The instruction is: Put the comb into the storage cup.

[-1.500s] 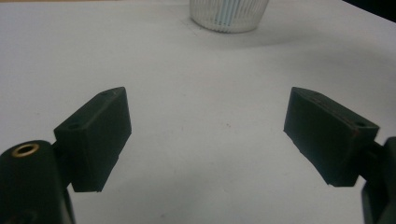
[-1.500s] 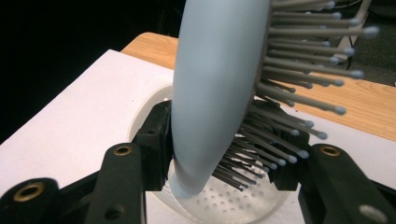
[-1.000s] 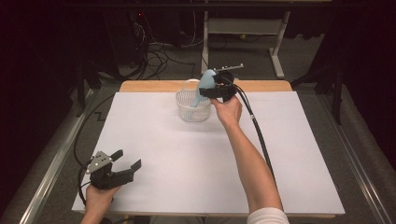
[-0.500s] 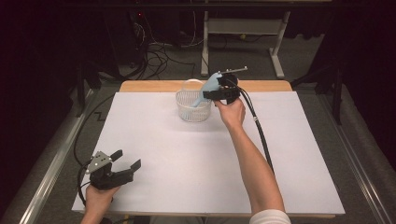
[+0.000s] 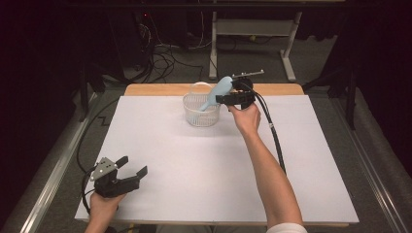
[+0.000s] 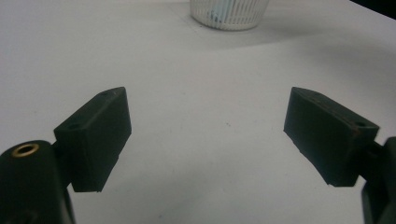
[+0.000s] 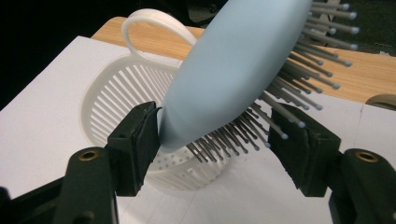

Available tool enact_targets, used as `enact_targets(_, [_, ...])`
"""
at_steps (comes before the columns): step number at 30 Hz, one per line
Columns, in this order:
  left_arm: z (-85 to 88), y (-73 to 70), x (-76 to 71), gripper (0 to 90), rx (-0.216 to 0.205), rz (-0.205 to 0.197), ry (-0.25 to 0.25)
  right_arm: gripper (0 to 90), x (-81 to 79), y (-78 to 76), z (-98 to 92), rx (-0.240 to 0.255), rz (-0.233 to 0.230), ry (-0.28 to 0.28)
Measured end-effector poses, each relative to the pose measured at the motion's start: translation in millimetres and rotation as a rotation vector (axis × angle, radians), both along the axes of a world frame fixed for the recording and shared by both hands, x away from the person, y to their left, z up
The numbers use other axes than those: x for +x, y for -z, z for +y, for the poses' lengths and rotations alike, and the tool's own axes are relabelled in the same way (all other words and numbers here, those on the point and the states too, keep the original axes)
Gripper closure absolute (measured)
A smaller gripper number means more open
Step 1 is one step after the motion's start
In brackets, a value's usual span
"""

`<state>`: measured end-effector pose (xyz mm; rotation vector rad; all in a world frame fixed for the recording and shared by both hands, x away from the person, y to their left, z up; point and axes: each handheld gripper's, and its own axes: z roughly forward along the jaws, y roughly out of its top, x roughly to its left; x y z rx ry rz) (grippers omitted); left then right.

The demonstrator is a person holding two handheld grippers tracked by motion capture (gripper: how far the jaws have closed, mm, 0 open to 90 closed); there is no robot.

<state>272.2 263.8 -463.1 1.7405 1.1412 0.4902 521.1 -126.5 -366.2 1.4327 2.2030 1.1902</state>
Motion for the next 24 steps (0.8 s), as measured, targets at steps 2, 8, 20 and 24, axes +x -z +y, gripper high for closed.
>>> enact_targets(2, [-0.3,0.0,0.0,14.4,0.001,0.0,0.0,34.6,-1.0,-0.5,-0.6,-0.004,-0.006,-0.006])
enact_targets(8, [-0.1,-0.1,0.3,14.4,-0.001,0.0,0.002,34.4,-3.3,1.5,-3.8,0.0,-0.006,-0.004])
enact_targets(20, [0.0,-0.6,0.1,14.4,-0.01,-0.001,0.008,33.8,-12.0,-1.2,-6.0,-0.027,-0.03,-0.011])
enact_targets(24, [-0.1,-0.5,0.3,14.4,-0.009,0.0,0.008,33.5,-14.0,-3.2,-6.3,-0.03,-0.038,-0.016])
